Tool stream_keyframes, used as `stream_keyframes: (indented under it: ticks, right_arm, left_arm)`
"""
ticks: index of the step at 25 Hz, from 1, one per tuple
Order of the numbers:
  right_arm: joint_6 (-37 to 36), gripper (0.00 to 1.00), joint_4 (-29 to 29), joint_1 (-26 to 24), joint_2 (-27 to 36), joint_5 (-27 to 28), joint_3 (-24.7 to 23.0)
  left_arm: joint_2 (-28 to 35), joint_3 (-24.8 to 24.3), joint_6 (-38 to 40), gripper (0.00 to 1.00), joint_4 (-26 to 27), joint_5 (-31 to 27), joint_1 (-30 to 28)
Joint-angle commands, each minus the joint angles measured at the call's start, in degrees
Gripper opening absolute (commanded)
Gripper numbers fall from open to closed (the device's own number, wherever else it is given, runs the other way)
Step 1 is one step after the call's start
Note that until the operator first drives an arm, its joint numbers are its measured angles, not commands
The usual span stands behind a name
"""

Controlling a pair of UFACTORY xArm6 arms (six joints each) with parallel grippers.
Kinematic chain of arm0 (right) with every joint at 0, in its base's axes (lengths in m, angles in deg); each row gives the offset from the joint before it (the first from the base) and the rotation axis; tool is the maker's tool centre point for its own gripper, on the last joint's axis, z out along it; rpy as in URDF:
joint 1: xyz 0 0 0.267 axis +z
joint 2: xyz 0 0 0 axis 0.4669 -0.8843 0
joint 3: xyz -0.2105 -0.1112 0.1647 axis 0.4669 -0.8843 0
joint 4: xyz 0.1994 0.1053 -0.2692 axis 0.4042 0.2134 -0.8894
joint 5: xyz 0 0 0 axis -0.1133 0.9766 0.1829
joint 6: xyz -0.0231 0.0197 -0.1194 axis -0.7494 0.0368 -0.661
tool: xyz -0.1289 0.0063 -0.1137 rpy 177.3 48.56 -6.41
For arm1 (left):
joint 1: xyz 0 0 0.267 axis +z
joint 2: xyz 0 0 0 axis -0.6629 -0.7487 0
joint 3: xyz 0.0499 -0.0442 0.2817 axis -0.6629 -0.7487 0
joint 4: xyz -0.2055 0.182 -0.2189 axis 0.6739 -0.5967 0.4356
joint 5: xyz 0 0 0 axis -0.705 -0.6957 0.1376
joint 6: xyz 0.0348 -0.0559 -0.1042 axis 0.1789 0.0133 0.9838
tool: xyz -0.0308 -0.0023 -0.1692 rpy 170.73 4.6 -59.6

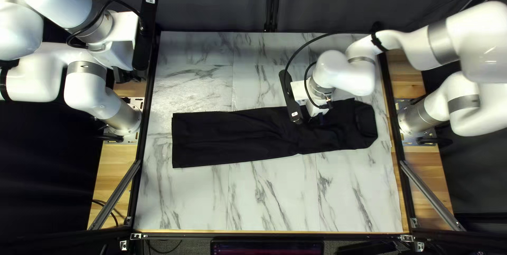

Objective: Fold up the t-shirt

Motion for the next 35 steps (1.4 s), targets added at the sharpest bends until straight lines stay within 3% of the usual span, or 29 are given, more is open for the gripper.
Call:
stream_keyframes:
  ticks: [1,2,3,18,31,32,33,35]
  right_arm:
    - [-1.71,0.55,1.57,0.45,-1.17,-1.1,-0.02]
    - [-1.69,0.36,1.7,0.72,-1.14,-1.14,-0.09]
    - [-1.57,0.03,1.73,0.92,-1.06,-1.11,-0.13]
    - [8.8,0.0,-4.97,6.49,1.09,4.0,4.2]
    - [6.61,0.0,-9.2,2.3,1.23,3.13,4.34]
    - [6.29,0.27,-9.13,2.07,1.04,2.73,4.07]
    - [6.21,1.0,-9.05,2.11,0.97,2.59,3.95]
    - [7.22,1.0,-8.34,3.53,1.97,1.9,1.82]
  left_arm:
    - [0.0,0.0,0.0,1.0,0.0,0.0,0.0]
    - [0.0,0.0,0.0,1.0,0.0,0.0,0.0]
    - [0.0,0.0,0.0,1.0,0.0,0.0,0.0]
    - [0.0,0.0,0.0,1.0,0.0,0.0,0.0]
    - [0.0,0.0,0.0,1.0,0.0,0.0,0.0]
    - [0.0,0.0,0.0,1.0,0.0,0.0,0.0]
    - [0.0,0.0,0.0,1.0,0.0,0.0,0.0]
    - [0.0,0.0,0.0,1.0,0.0,0.0,0.0]
